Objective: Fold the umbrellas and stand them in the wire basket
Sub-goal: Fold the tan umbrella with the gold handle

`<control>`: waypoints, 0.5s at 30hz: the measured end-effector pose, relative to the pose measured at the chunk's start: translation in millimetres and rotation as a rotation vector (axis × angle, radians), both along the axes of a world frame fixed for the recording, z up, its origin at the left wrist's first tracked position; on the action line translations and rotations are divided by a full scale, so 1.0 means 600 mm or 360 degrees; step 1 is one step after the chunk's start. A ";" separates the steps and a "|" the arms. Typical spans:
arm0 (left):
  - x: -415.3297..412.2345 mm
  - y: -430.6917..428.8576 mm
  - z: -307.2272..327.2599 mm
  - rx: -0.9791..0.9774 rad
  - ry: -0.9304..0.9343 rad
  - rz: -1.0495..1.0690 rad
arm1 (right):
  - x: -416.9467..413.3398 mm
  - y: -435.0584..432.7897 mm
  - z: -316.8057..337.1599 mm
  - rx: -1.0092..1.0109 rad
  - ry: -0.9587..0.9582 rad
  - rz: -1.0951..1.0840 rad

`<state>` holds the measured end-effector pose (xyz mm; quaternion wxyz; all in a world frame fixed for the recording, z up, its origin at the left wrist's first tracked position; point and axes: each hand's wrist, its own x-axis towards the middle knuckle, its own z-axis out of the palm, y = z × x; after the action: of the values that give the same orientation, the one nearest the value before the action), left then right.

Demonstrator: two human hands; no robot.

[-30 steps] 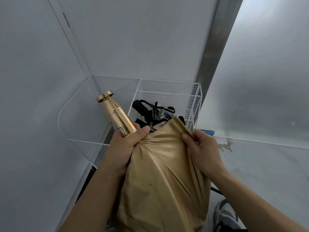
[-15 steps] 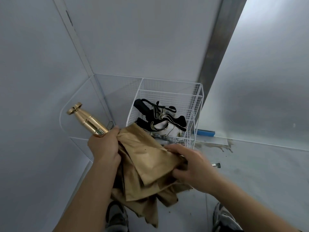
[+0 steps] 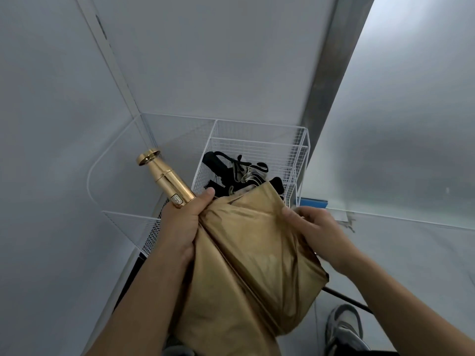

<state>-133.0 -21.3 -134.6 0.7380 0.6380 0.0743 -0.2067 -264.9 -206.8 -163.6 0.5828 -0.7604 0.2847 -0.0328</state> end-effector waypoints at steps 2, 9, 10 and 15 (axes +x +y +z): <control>0.008 0.006 -0.004 0.0025 0.0001 0.0117 | -0.005 -0.007 0.006 0.0184 0.0191 0.0192; 0.036 0.032 -0.008 -0.0001 0.0051 0.0250 | -0.006 -0.019 0.000 0.0094 0.0158 0.0004; 0.038 0.034 -0.008 -0.0016 0.0068 0.0261 | -0.004 -0.019 0.001 0.0115 0.0101 -0.0035; 0.052 0.047 -0.013 -0.0050 0.0122 0.0298 | -0.004 -0.004 -0.001 0.0403 0.0154 0.0150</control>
<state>-101.9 7.0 -142.6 0.7607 0.6082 0.1584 -0.1622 -267.5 -209.1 -163.9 0.6606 -0.6940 0.2784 0.0674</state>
